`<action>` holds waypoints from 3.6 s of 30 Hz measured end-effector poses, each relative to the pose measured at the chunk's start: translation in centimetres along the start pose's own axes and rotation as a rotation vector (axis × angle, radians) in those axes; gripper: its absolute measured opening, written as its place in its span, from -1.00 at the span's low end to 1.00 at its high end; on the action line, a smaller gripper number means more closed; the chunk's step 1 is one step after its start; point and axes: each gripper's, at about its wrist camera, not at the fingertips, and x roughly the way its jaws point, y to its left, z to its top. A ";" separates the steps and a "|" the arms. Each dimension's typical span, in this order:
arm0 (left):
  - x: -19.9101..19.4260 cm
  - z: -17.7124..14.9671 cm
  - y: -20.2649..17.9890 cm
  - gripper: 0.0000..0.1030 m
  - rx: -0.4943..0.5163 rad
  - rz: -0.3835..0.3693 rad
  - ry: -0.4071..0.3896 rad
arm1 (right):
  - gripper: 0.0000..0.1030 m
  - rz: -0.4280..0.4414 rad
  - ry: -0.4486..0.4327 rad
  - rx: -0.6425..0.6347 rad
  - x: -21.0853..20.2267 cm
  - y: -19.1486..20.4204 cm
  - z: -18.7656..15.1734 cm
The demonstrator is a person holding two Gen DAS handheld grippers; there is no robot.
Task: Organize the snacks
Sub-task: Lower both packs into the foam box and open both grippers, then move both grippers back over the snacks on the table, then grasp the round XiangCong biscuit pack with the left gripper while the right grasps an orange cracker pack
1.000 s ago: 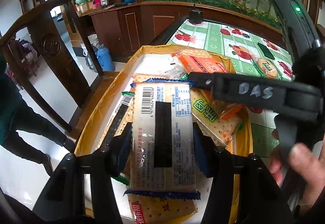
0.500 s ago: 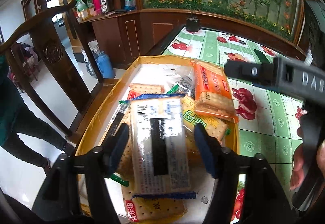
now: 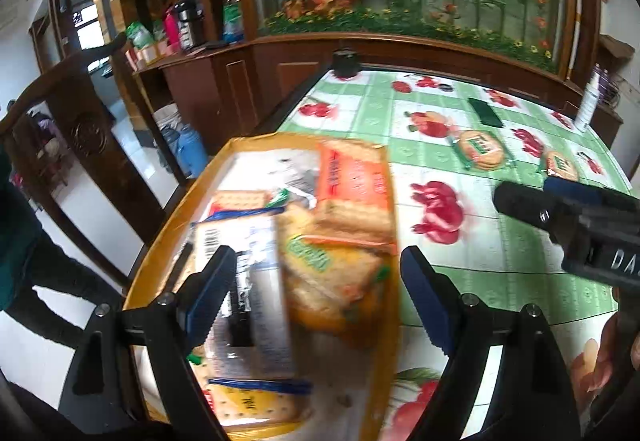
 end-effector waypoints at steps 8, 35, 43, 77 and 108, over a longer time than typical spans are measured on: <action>0.4 0.8 -2.9 0.67 0.022 -0.067 0.020 | 0.68 -0.129 0.008 0.049 -3.3 -6.2 -2.7; 11.5 10.1 -13.9 0.68 -0.022 -0.242 0.198 | 0.69 -0.251 0.032 0.138 -6.1 -15.3 -4.4; 15.2 12.5 -17.3 0.68 -0.031 -0.276 0.220 | 0.69 -0.279 0.039 0.179 -6.7 -18.1 -4.8; 20.1 13.3 -19.8 0.74 0.004 -0.228 0.267 | 0.99 -0.227 0.119 0.096 -8.9 -24.7 -4.1; 14.3 7.8 -18.6 0.48 0.170 -0.270 0.263 | 0.08 -0.237 0.209 -0.025 -5.7 -16.5 -8.2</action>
